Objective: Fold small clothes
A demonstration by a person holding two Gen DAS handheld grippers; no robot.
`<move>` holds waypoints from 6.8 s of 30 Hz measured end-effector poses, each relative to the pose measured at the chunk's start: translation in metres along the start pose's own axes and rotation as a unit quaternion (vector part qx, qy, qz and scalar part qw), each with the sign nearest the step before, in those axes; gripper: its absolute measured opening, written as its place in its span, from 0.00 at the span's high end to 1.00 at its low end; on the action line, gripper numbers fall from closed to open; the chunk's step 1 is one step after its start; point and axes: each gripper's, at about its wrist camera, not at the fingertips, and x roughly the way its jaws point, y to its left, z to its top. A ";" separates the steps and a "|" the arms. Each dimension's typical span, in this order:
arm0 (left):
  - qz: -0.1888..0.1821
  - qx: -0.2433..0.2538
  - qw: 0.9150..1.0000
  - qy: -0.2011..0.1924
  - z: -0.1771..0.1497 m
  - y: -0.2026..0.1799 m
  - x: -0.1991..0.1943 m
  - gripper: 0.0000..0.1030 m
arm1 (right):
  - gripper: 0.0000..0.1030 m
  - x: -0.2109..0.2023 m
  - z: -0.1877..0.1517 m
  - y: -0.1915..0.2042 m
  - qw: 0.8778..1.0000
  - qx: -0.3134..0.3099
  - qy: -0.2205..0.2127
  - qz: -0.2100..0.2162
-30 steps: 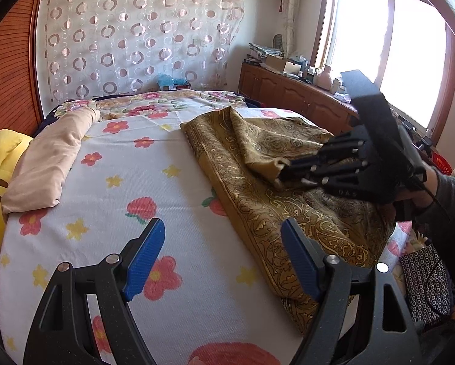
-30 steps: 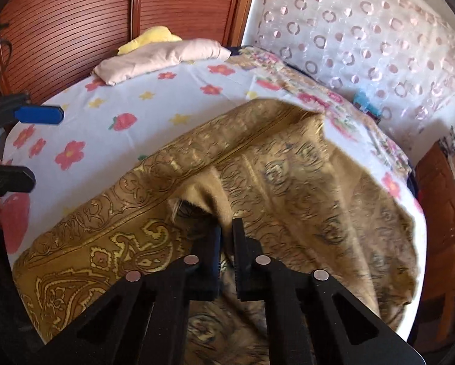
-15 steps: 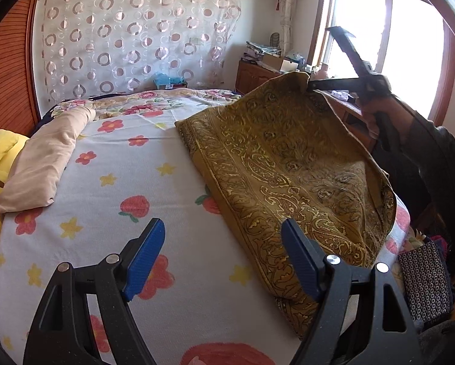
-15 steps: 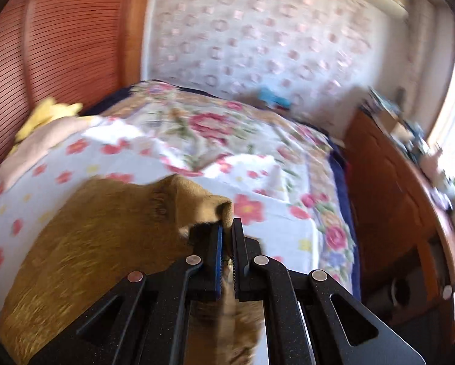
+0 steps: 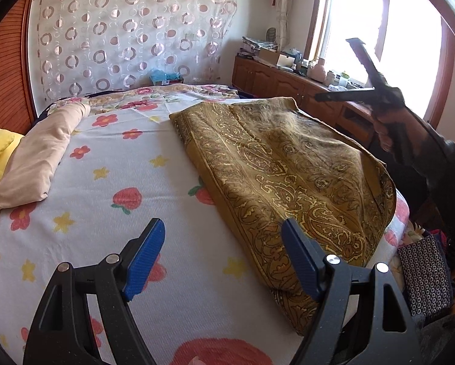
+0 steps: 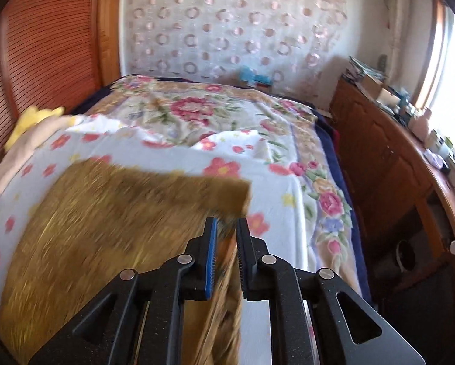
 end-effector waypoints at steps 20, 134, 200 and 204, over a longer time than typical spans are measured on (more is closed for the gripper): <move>-0.002 0.014 0.999 0.043 -0.037 -0.017 -0.007 0.23 | 0.56 -0.112 -0.160 0.007 0.999 0.010 -0.009 0.035; -0.097 0.016 0.994 -0.042 0.033 -0.039 -0.039 0.97 | 0.92 -0.149 -0.139 0.006 0.991 0.077 -0.082 0.073; 0.008 -0.025 1.000 0.007 0.156 0.047 0.126 0.91 | 0.51 -0.053 -0.028 -0.029 0.991 0.044 -0.098 0.077; -0.015 -0.031 0.999 0.000 0.155 0.057 0.118 0.65 | 0.50 -0.024 -0.043 -0.023 0.996 0.010 -0.057 0.063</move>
